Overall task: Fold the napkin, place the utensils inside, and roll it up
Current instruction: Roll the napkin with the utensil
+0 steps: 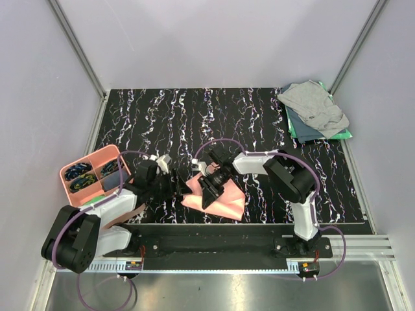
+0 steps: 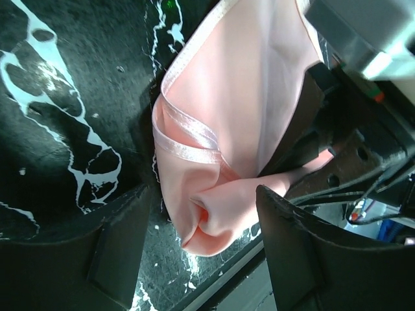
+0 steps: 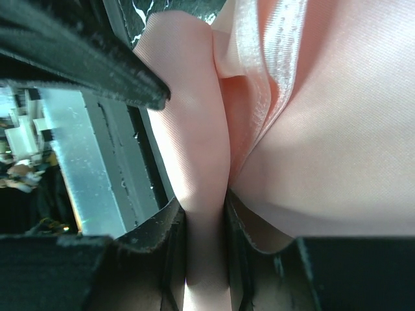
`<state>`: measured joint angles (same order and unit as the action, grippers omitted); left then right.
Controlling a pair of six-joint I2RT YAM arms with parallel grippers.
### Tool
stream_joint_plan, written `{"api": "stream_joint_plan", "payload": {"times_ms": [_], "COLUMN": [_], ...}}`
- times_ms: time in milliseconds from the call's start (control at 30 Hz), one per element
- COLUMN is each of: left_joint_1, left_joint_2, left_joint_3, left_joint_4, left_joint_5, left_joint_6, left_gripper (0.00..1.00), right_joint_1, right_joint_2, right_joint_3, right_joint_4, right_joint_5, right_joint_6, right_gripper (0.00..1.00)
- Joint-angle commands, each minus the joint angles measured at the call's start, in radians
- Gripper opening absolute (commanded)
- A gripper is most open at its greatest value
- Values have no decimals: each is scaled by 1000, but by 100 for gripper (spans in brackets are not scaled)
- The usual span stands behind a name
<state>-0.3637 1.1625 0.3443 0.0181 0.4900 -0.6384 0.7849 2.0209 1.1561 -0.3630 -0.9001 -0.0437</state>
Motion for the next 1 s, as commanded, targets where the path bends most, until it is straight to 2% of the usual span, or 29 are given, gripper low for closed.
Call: {"api": "stream_joint_plan", "payload": {"times_ms": [0,100,200,333,600,700,800,967], "left_joint_1": [2,2,2,2,0,0,0,0], "left_joint_2": [14,42,72,98,111,115,123,128], "left_joint_3": [-34,-44,-56,-60,-67,-70,-67,-59], "left_joint_4": [132,152,193,210,226,227,223,197], "left_joint_5": [47,50,53,56,65,68,74,67], "left_joint_6": [-15,-12,-18,-23,-24,-21,-17,-14], "left_gripper": [68,66,58,42,20,10,1,0], "right_joint_1": [-19,-26,-32,-38,-59,-67,-73,-79], "right_joint_2": [58,73,94,105,119,116,87,-13], "right_joint_3": [33,48,63,77,111,125,136,154], "right_joint_4": [-74,-88,-103,-114,-117,-119,-117,-129], "right_joint_5": [3,-2,-3,-5,7,10,21,99], "right_joint_6": [-5,-5,-8,-12,1,7,16,38], "right_gripper": [31,31,31,32,34,40,53,64]}}
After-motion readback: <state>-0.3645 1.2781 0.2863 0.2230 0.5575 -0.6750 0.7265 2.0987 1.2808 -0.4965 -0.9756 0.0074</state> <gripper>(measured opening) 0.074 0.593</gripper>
